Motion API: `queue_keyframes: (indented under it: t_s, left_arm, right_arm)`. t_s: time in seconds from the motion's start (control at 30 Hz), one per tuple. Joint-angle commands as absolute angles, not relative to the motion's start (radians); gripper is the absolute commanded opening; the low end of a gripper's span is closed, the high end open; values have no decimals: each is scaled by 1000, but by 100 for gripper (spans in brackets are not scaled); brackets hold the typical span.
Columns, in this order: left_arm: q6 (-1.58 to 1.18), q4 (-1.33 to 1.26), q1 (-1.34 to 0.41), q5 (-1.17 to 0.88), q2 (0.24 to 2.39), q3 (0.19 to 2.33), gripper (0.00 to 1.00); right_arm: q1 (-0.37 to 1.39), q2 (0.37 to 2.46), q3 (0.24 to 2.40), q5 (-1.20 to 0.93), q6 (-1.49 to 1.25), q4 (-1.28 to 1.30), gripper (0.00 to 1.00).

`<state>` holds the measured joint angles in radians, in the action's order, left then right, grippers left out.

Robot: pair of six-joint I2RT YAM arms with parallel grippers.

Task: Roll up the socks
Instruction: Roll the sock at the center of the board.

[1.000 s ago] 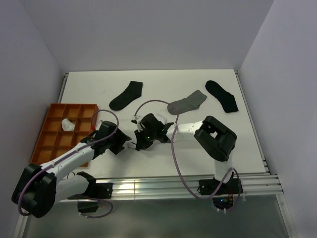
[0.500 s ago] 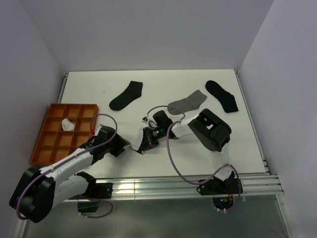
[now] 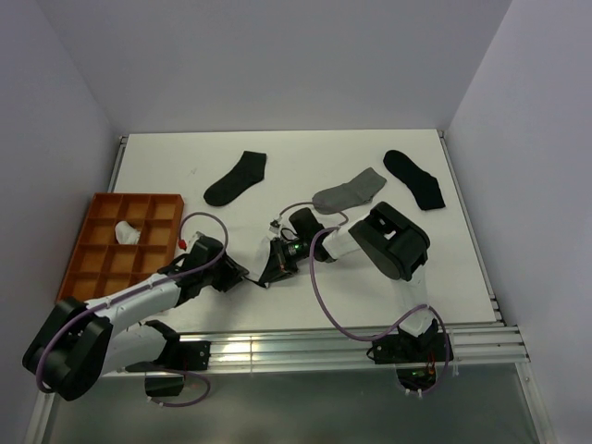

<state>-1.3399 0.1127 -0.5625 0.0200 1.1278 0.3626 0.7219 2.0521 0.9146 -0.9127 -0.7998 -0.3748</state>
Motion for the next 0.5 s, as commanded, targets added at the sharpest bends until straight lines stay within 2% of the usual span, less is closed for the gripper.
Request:
queue_keyframes:
  t_s: [0.0, 0.1, 0.2, 0.23, 0.3, 0.37, 0.47]
  left_arm:
    - [-1342, 72, -583, 14, 1153, 345, 38]
    - [-1342, 80, -597, 21, 1192, 357, 36]
    - [-1332, 112, -610, 34, 1241, 396, 28]
    - [-1327, 127, -615, 35, 1250, 403, 21]
    - [-1318, 158, -614, 43, 1265, 425, 14]
    - [-1301, 204, -618, 51, 1285, 460, 4]
    - [-1267, 280, -620, 64, 1310, 515, 0]
  right_arm:
    - [713, 2095, 879, -851, -799, -311, 0]
    - [713, 2095, 884, -842, -793, -298, 0]
    - [713, 2083, 896, -825, -750, -261, 0]
    - [713, 2077, 899, -818, -738, -252, 0]
    - [715, 2051, 902, -790, -701, -224, 1]
    - [721, 2007, 897, -773, -678, -218, 4]
    - [741, 1918, 884, -689, -612, -194, 15]
